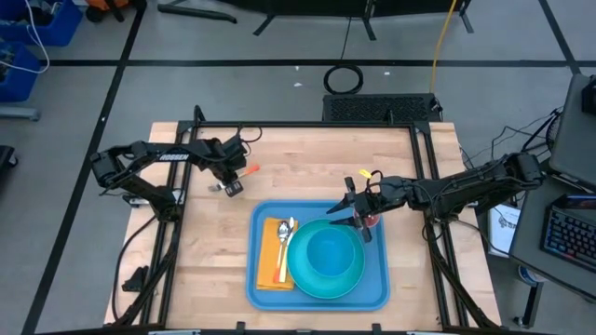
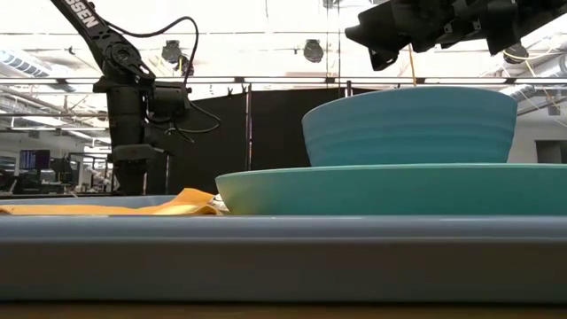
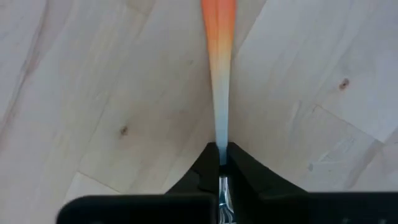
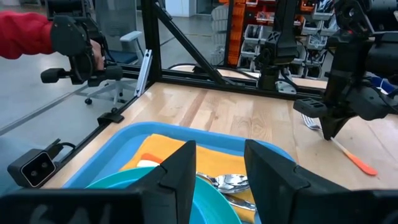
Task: Set up tray
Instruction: Put the orange fork on top of the yellow napkin to the left of the orange spoon
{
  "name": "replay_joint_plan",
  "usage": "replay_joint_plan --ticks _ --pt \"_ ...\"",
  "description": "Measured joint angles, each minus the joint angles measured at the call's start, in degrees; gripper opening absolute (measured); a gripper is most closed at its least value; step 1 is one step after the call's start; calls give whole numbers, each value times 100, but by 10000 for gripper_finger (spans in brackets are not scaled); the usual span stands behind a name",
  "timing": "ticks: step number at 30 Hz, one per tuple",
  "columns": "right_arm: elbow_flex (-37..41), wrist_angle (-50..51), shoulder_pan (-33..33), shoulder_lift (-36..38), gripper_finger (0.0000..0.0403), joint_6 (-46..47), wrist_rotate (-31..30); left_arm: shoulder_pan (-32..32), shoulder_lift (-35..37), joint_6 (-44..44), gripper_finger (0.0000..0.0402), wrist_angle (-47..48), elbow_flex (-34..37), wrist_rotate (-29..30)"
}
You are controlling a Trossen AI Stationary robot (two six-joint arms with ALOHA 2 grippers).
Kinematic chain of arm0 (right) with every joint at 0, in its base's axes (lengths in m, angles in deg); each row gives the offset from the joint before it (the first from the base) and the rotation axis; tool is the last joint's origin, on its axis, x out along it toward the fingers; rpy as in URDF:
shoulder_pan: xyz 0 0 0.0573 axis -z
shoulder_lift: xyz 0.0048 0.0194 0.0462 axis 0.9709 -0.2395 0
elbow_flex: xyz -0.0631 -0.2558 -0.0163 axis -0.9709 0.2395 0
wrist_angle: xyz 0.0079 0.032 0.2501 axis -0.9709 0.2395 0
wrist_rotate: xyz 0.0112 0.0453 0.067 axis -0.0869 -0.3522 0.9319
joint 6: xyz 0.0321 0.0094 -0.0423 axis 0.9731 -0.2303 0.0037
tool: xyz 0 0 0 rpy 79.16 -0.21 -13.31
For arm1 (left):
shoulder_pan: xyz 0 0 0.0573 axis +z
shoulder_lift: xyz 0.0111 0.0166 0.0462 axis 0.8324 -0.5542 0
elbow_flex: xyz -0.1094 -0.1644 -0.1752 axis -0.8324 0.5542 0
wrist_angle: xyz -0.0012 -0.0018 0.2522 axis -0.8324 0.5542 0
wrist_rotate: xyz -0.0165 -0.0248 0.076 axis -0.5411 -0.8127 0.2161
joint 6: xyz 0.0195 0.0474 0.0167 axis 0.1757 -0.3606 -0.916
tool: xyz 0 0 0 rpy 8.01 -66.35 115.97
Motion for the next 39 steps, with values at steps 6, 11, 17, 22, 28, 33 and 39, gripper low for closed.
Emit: replay_joint_plan --ticks 6,11,17,22,28,33,39 --pt "1 0 0 0 125 0 0 -5 0 28 18 -35 4 18" --pt "1 0 0 0 125 0 -1 -16 57 5 9 -46 7 17" --pt "1 -2 0 0 125 0 -2 -212 315 123 9 -195 15 60" --pt "1 -48 0 0 125 4 -2 -592 580 200 9 -142 13 170" --pt "4 -256 0 0 125 273 17 -1281 904 515 9 -112 11 404" --pt "4 -341 -13 3 125 839 29 -2052 1188 906 9 -95 -12 809" --pt "4 -382 -121 -21 125 1698 36 -3216 1318 1445 9 45 -356 1494"
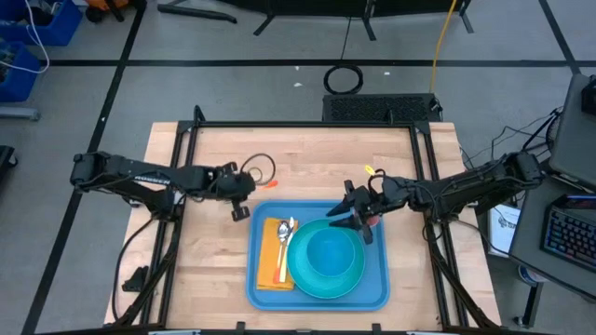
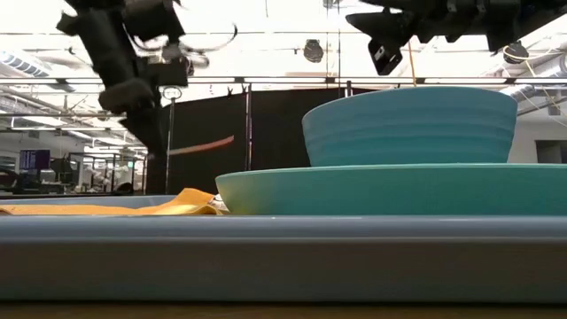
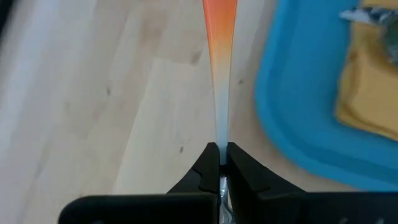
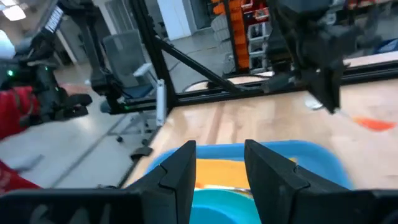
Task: Set up tray
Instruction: Put the orange fork on top of the yellow napkin to the left of the orange spoon
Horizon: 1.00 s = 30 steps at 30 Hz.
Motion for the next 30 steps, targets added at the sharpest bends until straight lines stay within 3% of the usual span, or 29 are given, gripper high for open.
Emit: replay_joint_plan --ticks 10,14,24,30 --pt "0 -98 -245 -18 125 545 -2 -1808 -43 454 8 385 -975 2091" --pt "0 -136 -288 -20 127 720 -452 -2301 -44 455 8 323 -1167 2758" --pt "-6 -794 -375 -291 196 717 -1236 -3014 -591 -390 8 -783 -1226 3329" --pt "-306 -667 -392 -684 238 974 -1245 -2994 -1537 -485 8 -304 -1895 3379"
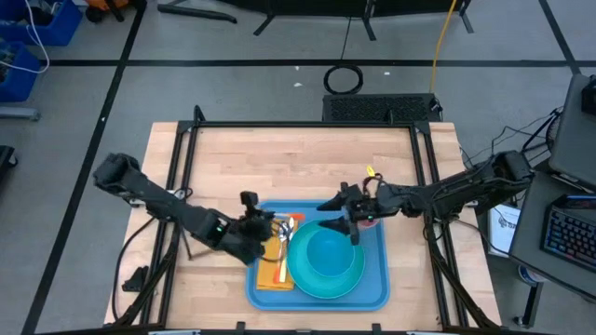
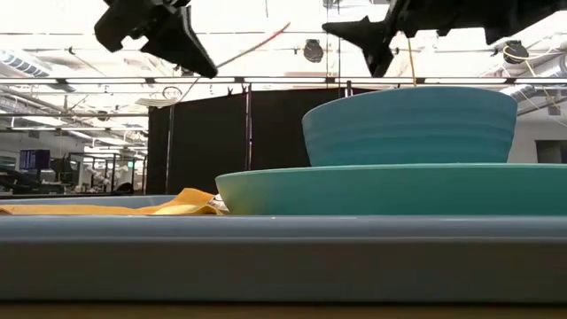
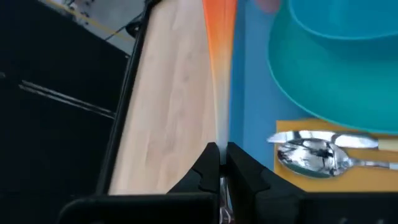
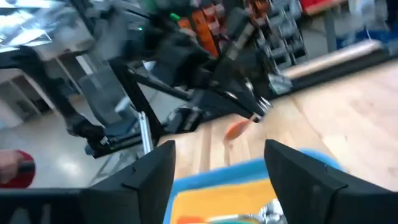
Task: Set up tray
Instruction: Put the orange fork on top of the yellow napkin to the left of the orange spoon
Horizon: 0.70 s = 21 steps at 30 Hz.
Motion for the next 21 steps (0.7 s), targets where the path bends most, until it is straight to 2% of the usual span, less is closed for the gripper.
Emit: replay_joint_plan --ticks 6,9,21 --pt "-782 1057 -20 -594 257 -182 4 -18 -848 -41 8 1288 -1173 242" --pt "-1000 1071 -38 -809 258 -279 4 -34 -1029 -13 8 1648 -1518 337" --pt "-1098 1119 -102 -855 240 -314 56 -240 -1016 168 8 1977 -1621 467"
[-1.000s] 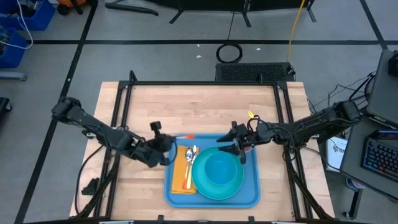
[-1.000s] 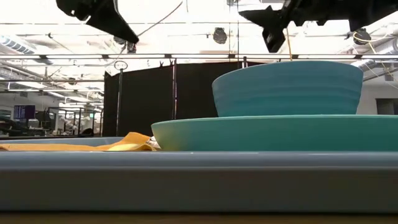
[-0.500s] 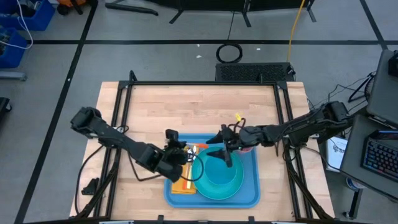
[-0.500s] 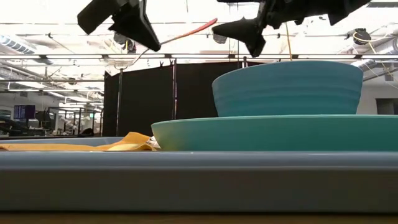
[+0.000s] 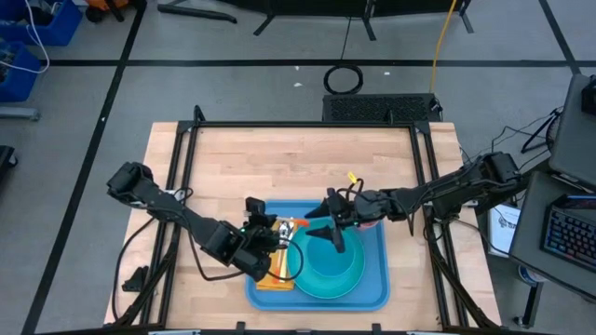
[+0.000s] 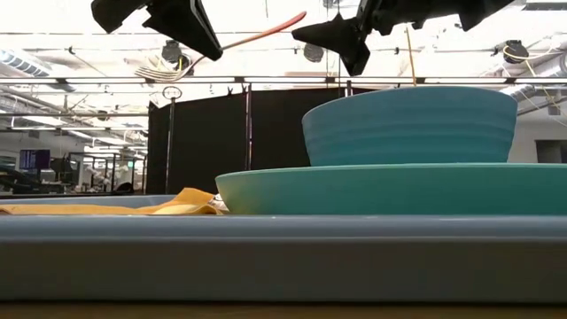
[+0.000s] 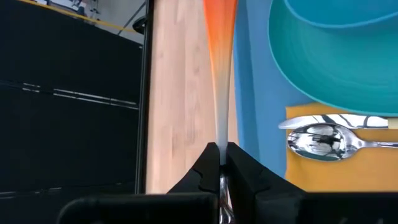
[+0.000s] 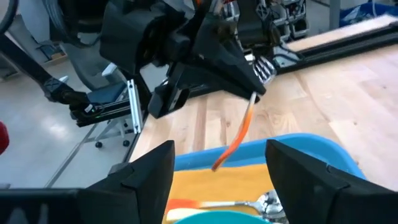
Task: Set up tray
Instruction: Put the orange fork on top of the yellow napkin to the left of the orange spoon
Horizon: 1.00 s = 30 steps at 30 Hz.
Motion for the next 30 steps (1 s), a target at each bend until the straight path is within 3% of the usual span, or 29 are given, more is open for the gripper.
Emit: replay_joint_plan --ticks 30 --pt "2 -65 121 -46 115 103 147 15 2 -13 8 -47 4 -6"
